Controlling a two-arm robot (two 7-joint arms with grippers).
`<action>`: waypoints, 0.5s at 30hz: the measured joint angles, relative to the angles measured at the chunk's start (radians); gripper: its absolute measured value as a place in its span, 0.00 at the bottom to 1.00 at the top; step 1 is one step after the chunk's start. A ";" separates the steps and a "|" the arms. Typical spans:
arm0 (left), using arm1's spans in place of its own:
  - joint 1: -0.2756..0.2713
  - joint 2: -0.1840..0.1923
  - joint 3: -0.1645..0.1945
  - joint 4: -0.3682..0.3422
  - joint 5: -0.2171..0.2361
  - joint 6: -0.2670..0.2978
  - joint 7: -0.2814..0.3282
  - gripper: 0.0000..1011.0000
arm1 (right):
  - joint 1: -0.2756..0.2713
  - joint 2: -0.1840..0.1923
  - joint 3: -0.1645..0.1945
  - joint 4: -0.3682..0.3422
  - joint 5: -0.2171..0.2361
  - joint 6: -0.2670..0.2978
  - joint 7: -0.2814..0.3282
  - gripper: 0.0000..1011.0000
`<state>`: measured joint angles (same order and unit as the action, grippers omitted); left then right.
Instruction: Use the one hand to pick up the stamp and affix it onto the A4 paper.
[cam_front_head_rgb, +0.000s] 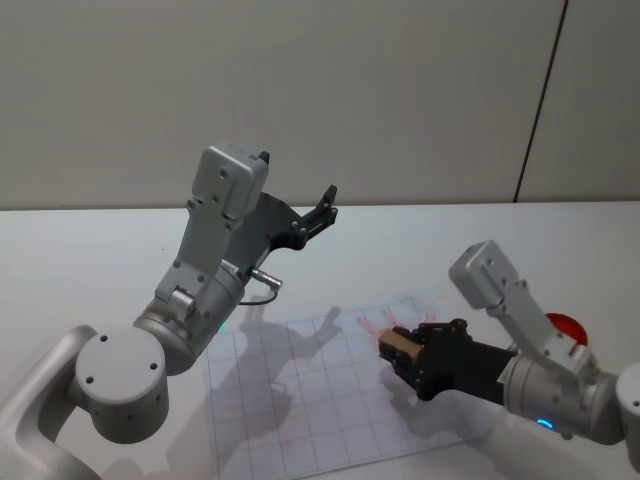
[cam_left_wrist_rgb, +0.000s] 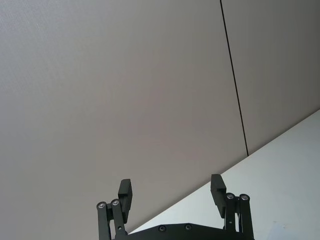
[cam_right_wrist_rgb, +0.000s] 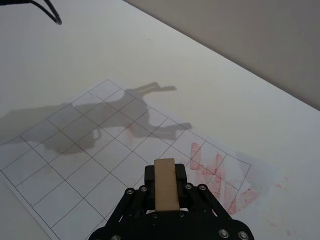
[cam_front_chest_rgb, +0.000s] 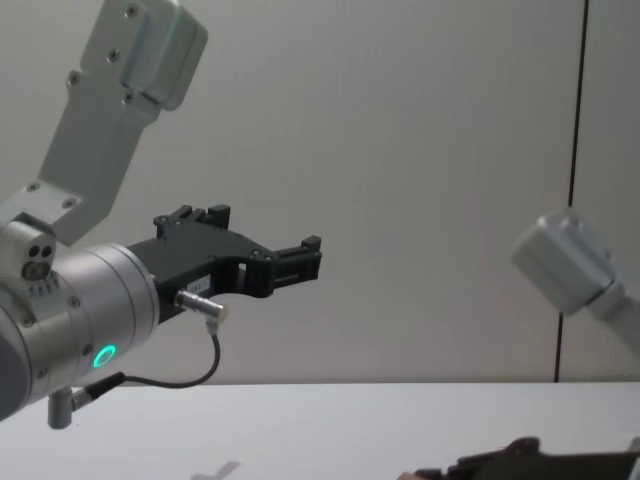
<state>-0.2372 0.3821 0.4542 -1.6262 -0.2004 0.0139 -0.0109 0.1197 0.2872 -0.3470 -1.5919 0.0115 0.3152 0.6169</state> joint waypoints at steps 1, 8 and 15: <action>0.000 0.000 0.000 0.000 0.000 0.000 0.000 0.99 | 0.002 -0.003 -0.005 0.010 -0.008 -0.010 0.004 0.22; 0.000 0.000 0.000 0.000 0.000 0.000 0.000 0.99 | 0.010 -0.013 -0.022 0.050 -0.035 -0.046 0.018 0.22; 0.000 0.000 0.000 0.000 0.000 0.000 0.000 0.99 | 0.018 -0.022 -0.037 0.102 -0.054 -0.078 0.024 0.22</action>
<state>-0.2372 0.3821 0.4542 -1.6262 -0.2004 0.0139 -0.0109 0.1380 0.2652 -0.3837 -1.4902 -0.0428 0.2368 0.6406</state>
